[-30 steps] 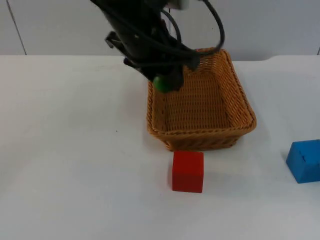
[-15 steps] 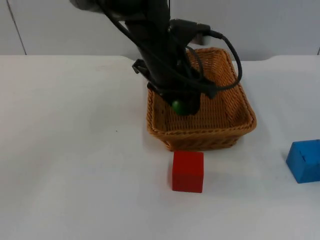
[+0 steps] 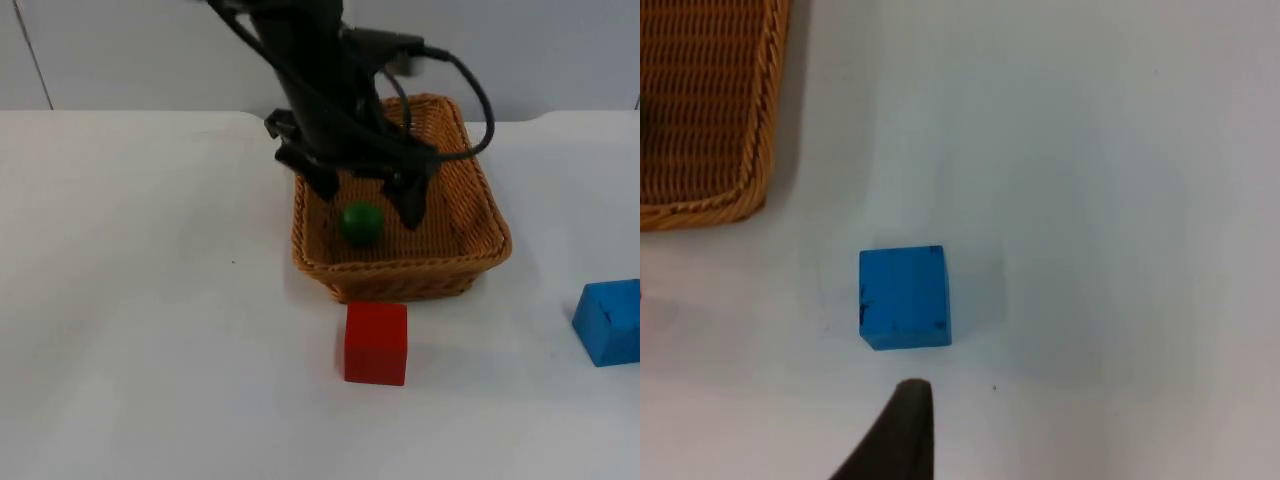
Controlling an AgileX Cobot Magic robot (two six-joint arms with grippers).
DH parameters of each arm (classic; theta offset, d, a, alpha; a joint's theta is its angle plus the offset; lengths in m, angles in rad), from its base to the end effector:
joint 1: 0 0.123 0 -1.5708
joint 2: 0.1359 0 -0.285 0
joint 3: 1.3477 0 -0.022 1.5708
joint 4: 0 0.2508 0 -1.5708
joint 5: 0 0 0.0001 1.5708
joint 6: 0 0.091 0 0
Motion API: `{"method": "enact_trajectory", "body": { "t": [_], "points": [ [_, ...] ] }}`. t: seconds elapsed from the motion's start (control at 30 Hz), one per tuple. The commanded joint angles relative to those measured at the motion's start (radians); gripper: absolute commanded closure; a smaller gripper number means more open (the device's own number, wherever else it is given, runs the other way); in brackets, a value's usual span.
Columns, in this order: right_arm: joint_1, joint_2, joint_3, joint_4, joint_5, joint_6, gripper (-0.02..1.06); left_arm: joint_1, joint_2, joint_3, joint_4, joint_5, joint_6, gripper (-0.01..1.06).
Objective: Place all geometric objects except the red cube into the basket.
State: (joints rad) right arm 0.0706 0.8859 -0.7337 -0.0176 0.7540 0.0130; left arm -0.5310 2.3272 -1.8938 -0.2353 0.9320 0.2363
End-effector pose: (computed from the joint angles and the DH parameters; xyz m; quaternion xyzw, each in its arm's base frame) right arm 0.1647 0.0105 0.3052 -0.0305 0.9296 0.0074 0.3671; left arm 0.4157 -0.2639 0.1522 0.3163 0.9318 -0.1236 0.1280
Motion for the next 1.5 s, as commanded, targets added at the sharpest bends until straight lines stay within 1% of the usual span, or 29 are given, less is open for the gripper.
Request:
{"method": "enact_trajectory", "body": {
  "t": [0.0, 0.03, 0.07, 0.27, 0.37, 0.47, 0.5, 0.63, 0.67, 0.8, 0.83, 0.87, 0.9, 0.97, 1.0, 1.07, 1.13, 1.17, 1.2, 1.23, 1.3, 1.4, 1.47],
  "points": [
    [-0.005, 0.001, -0.004, -0.005, -0.011, -0.002, -0.01, -0.007, -0.010, -0.038, -0.015, 0.071, -0.006, 0.15],
    [-0.005, 0.001, -0.004, -0.005, -0.011, -0.002, -0.01, -0.007, -0.027, -0.057, -0.013, 0.117, -0.006, 0.15],
    [-0.005, 0.001, -0.004, -0.005, -0.011, -0.002, -0.01, -0.002, -0.047, -0.055, -0.011, 0.131, -0.006, 0.15],
    [-0.005, 0.001, -0.004, -0.005, -0.011, -0.002, -0.01, 0.035, -0.130, -0.036, -0.008, 0.171, -0.036, 0.15],
    [-0.005, 0.001, -0.004, -0.005, -0.011, -0.002, -0.01, 0.083, -0.227, 0.032, -0.008, 0.169, -0.050, 0.15],
    [-0.005, 0.001, -0.004, -0.005, -0.011, -0.002, -0.01, 0.137, -0.334, 0.148, -0.004, 0.140, -0.050, 0.15],
    [-0.005, 0.001, -0.004, -0.005, -0.011, -0.002, -0.01, 0.137, -0.334, 0.148, -0.004, 0.140, -0.050, 0.15],
    [-0.005, 0.001, -0.004, -0.005, -0.011, -0.002, -0.01, 0.224, -0.491, 0.358, 0.003, 0.091, -0.078, 0.15],
    [-0.005, 0.001, -0.004, -0.005, -0.011, -0.002, -0.01, 0.224, -0.491, 0.358, 0.003, 0.091, -0.078, 0.15],
    [-0.005, 0.001, -0.004, 0.001, -0.011, -0.002, -0.01, 0.316, -0.687, 0.628, -0.004, -0.045, -0.081, 0.15],
    [-0.005, 0.001, -0.004, 0.001, -0.011, -0.002, -0.01, 0.316, -0.687, 0.628, -0.004, -0.045, -0.081, 0.15],
    [-0.005, 0.001, -0.004, 0.001, -0.011, -0.002, -0.01, 0.348, -0.757, 0.725, -0.008, -0.087, -0.081, 0.15],
    [-0.005, 0.001, -0.004, 0.001, -0.011, -0.002, -0.01, 0.360, -0.782, 0.745, -0.010, -0.101, -0.081, 0.15],
    [-0.005, 0.001, -0.004, 0.001, -0.011, -0.002, -0.01, 0.407, -0.897, 0.881, -0.011, -0.150, -0.085, 0.15],
    [-0.005, 0.001, -0.004, 0.001, -0.011, -0.002, -0.01, 0.423, -0.945, 0.921, -0.011, -0.164, -0.085, 0.15],
    [-0.005, 0.001, -0.004, 0.001, -0.011, -0.002, -0.01, 0.430, -0.968, 0.945, -0.011, -0.171, -0.085, 0.15],
    [-0.005, 0.001, -0.004, 0.001, -0.011, -0.002, -0.01, 0.447, -1.072, 1.052, -0.008, -0.194, -0.085, 0.15],
    [-0.005, 0.001, -0.004, 0.001, -0.011, -0.002, -0.01, 0.449, -1.115, 1.085, -0.008, -0.208, -0.085, 0.14],
    [-0.005, 0.001, -0.004, 0.001, -0.011, -0.002, -0.01, 0.449, -1.115, 1.085, -0.008, -0.208, -0.085, 0.14],
    [-0.005, 0.001, -0.004, 0.001, -0.011, -0.002, -0.01, 0.451, -1.156, 1.116, -0.008, -0.221, -0.090, 0.11],
    [-0.005, 0.001, -0.004, 0.001, -0.011, -0.002, -0.01, 0.451, -1.222, 1.176, -0.010, -0.231, -0.103, 0.00],
    [-0.005, 0.001, -0.004, 0.001, -0.011, -0.002, -0.01, 0.451, -1.284, 1.225, -0.008, -0.228, -0.109, 0.00],
    [-0.005, 0.001, -0.004, 0.001, -0.011, -0.002, -0.01, 0.451, -1.303, 1.237, -0.008, -0.224, -0.110, 0.00]
  ]
}}
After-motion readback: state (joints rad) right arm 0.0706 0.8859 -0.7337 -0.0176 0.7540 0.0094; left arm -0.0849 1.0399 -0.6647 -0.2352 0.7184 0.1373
